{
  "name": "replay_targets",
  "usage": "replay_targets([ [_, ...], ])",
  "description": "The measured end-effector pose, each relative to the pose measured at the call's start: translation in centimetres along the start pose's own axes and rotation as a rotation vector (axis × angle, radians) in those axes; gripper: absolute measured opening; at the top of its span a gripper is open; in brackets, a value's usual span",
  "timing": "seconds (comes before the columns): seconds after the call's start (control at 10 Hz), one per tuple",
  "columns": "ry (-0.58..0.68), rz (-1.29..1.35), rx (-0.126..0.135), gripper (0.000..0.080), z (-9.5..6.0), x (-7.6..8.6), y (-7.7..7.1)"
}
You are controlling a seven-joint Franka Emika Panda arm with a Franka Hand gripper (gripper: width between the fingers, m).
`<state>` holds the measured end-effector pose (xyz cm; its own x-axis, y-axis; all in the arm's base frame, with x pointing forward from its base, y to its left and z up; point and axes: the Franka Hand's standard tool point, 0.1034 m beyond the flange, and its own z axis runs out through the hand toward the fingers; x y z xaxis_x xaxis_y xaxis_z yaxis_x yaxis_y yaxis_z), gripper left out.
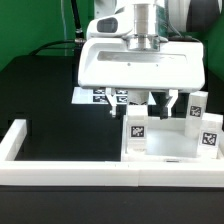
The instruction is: Assemble square table
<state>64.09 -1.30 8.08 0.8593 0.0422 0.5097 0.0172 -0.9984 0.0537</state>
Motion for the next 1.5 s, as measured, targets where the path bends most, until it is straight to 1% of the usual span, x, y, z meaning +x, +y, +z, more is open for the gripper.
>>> replay_targets([
  [0.1,-0.002,0.001,0.000,0.0649,0.0,0.0,0.1],
  [0.2,-0.088,0.042,0.041,0.0649,0.1,-0.3,-0.1],
  [0.3,-0.168,0.106,0.080,0.0649,-0.4,0.8,-0.1],
  [0.4,-0.240,0.186,0.096,0.0649,-0.6,1.3,-0.4],
  [0.5,-0.312,0.212,0.103,0.0649,-0.6,1.4,-0.6],
  [0.6,-0.378,0.197,0.112,0.0649,-0.2,1.6,-0.1],
  [0.7,-0.381,0.191,0.105,0.0649,0.3,2.0,0.5],
  [0.8,-0.386,0.193,0.101,0.0649,0.6,1.5,1.1],
  [1.2,-0.397,0.195,0.103,0.0649,0.6,1.4,1.0],
  [1.3,-0.499,0.210,0.135,0.0649,0.3,1.0,1.2],
  [1.4,-0.559,0.228,0.155,0.0649,0.1,2.1,1.3],
  [1.5,-0.518,0.222,0.146,0.0649,0.6,3.0,1.5],
])
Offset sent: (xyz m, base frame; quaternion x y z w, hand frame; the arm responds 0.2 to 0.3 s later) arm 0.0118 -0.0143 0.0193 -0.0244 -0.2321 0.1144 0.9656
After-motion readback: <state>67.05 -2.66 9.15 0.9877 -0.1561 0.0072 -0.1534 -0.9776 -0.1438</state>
